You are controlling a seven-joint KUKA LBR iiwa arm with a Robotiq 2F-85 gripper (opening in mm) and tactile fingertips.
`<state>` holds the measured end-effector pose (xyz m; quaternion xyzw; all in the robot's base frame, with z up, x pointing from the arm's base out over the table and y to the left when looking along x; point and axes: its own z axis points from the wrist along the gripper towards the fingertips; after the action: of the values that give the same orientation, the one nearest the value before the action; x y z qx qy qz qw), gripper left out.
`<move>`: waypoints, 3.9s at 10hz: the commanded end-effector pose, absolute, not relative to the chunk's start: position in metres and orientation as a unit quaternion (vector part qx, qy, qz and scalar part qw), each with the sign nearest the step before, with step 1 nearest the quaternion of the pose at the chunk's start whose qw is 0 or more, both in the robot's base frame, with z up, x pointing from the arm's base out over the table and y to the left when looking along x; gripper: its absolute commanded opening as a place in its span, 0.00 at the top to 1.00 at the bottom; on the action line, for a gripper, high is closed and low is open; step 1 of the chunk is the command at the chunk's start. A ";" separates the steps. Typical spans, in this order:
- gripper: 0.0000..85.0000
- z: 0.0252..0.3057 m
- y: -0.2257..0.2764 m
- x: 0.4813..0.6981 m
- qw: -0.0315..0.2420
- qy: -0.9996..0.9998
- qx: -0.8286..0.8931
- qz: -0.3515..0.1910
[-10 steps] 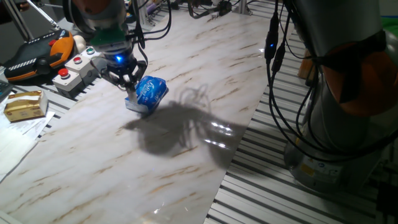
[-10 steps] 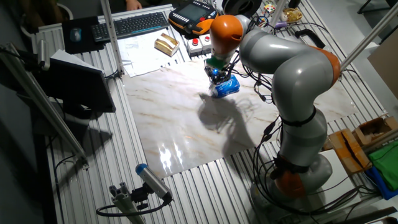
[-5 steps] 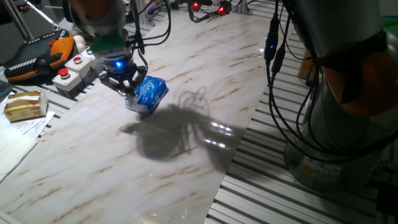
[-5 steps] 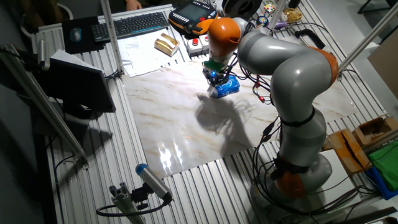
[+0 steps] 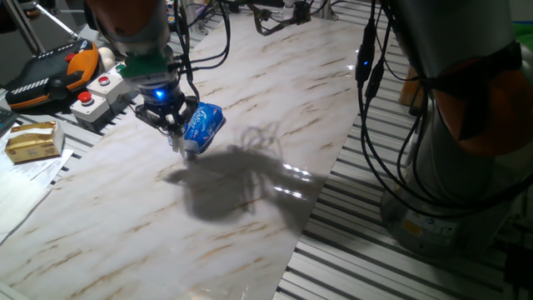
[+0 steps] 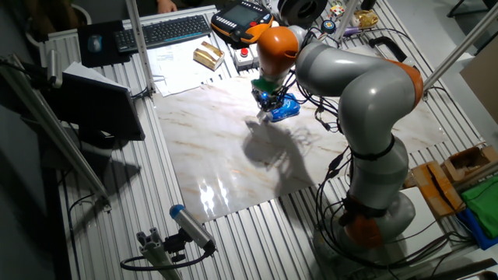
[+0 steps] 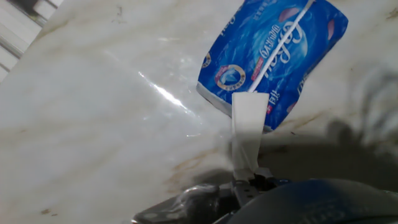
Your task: Pull out a napkin
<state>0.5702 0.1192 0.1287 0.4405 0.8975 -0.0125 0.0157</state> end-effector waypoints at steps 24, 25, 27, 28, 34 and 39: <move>0.51 0.161 0.079 0.578 0.013 0.901 0.431 -0.042; 0.58 0.165 0.070 0.579 0.010 0.906 0.422 -0.041; 0.76 0.169 0.057 0.577 0.009 0.913 0.406 -0.040; 0.85 0.171 0.050 0.575 0.010 0.918 0.394 -0.038; 0.99 0.192 0.016 0.562 0.004 0.943 0.334 -0.012; 0.99 0.202 0.001 0.560 0.007 0.966 0.258 -0.010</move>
<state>0.5599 0.0012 0.2023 0.2553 0.9668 -0.0111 0.0071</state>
